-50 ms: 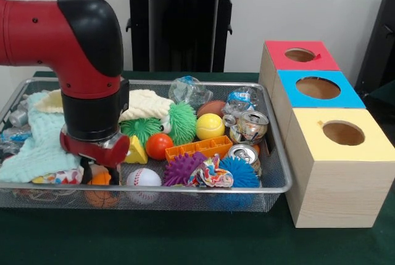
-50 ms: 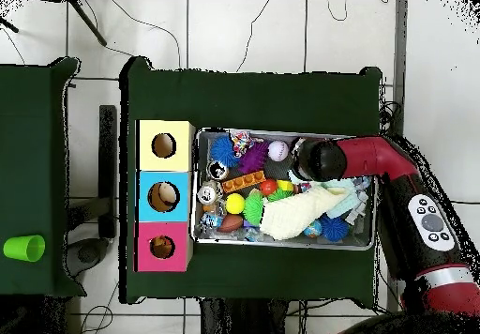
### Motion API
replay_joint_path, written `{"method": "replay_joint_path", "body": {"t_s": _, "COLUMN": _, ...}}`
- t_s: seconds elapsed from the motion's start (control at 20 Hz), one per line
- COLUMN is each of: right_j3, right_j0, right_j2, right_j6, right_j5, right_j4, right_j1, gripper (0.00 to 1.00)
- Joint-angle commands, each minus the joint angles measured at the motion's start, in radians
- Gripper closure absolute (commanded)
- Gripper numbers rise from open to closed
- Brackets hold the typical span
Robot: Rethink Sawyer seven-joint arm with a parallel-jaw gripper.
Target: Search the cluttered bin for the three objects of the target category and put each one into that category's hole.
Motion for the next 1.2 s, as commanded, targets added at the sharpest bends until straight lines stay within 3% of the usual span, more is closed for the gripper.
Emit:
{"method": "replay_joint_path", "body": {"t_s": 0.05, "right_j3": -0.008, "right_j0": -0.028, "right_j2": -0.096, "right_j6": -0.186, "right_j5": -0.365, "right_j4": -0.266, "right_j1": 0.18, "gripper": 0.0}}
{"method": "replay_joint_path", "body": {"t_s": 0.3, "right_j3": 0.159, "right_j0": -0.006, "right_j2": -0.104, "right_j6": -0.089, "right_j5": -0.317, "right_j4": -0.18, "right_j1": -0.011, "gripper": 0.0}}
{"method": "replay_joint_path", "body": {"t_s": 0.45, "right_j3": 0.283, "right_j0": -0.05, "right_j2": -0.063, "right_j6": -0.117, "right_j5": -0.246, "right_j4": -0.064, "right_j1": -0.142, "gripper": 0.0}}
{"method": "replay_joint_path", "body": {"t_s": 0.6, "right_j3": 0.385, "right_j0": -0.078, "right_j2": -0.046, "right_j6": -0.117, "right_j5": -0.247, "right_j4": -0.015, "right_j1": -0.24, "gripper": 0.0}}
{"method": "replay_joint_path", "body": {"t_s": 0.85, "right_j3": 0.492, "right_j0": -0.141, "right_j2": -0.017, "right_j6": -0.166, "right_j5": -0.256, "right_j4": 0.025, "right_j1": -0.313, "gripper": 0.0}}
{"method": "replay_joint_path", "body": {"t_s": 1.2, "right_j3": 0.569, "right_j0": -0.205, "right_j2": 0.035, "right_j6": -0.22, "right_j5": -0.195, "right_j4": 0.118, "right_j1": -0.418, "gripper": 0.0}}
